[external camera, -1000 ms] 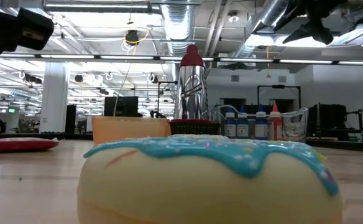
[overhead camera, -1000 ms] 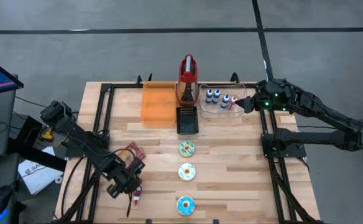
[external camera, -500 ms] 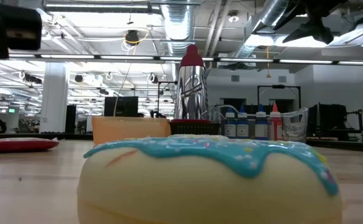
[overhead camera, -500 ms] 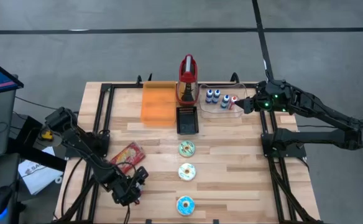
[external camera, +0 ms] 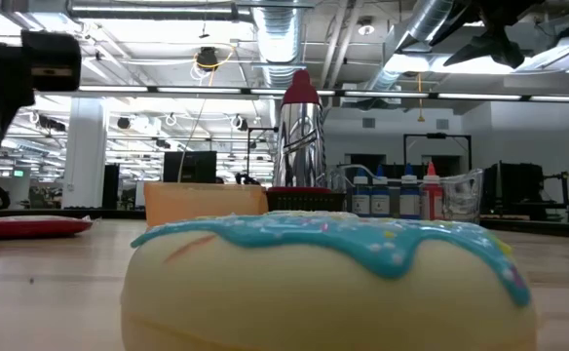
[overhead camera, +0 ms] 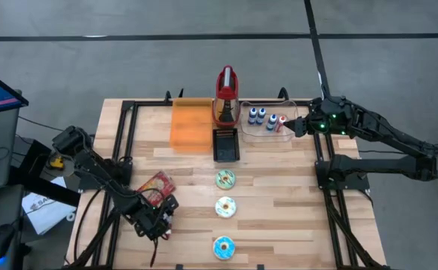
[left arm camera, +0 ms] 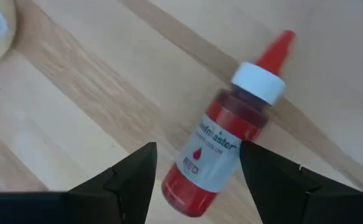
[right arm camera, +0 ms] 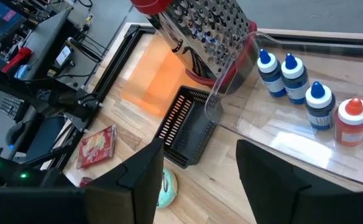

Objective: Pick & Place Food Item
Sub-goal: Put the red food coloring bottle into the transparent bin

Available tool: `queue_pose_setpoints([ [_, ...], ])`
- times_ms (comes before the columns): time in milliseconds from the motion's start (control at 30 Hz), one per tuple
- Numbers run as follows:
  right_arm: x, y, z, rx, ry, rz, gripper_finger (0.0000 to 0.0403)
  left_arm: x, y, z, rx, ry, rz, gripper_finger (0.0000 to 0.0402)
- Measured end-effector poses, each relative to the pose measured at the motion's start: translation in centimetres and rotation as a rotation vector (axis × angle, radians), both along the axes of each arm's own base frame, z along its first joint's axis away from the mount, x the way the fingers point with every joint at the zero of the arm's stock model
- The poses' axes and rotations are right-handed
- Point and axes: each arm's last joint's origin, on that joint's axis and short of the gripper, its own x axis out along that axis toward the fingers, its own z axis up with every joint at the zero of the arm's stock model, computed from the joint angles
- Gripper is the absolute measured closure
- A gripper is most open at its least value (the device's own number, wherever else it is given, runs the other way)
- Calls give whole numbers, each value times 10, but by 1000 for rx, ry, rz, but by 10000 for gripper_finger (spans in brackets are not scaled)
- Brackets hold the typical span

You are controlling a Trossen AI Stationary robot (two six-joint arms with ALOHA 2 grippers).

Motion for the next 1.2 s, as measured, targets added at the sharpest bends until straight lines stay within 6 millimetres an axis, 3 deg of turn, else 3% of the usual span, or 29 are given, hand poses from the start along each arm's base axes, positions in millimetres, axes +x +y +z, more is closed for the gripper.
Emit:
queue_pose_setpoints([
  [300, 0, 0, 0, 8, -3, -2, 210, 8, 19, -15, -4, -2, -23, 176],
  [500, 0, 0, 0, 16, -7, -7, 210, 25, 34, -14, -45, -53, 60, 176],
  [700, 0, 0, 0, 16, -7, -7, 210, 37, 47, -13, -82, -55, 36, 176],
  [933, 0, 0, 0, 22, -10, -12, 210, 47, 51, -11, -117, -97, -90, 176],
  [1200, 0, 0, 0, 22, -10, -11, 210, 57, 47, -28, -115, -95, -138, 176],
])
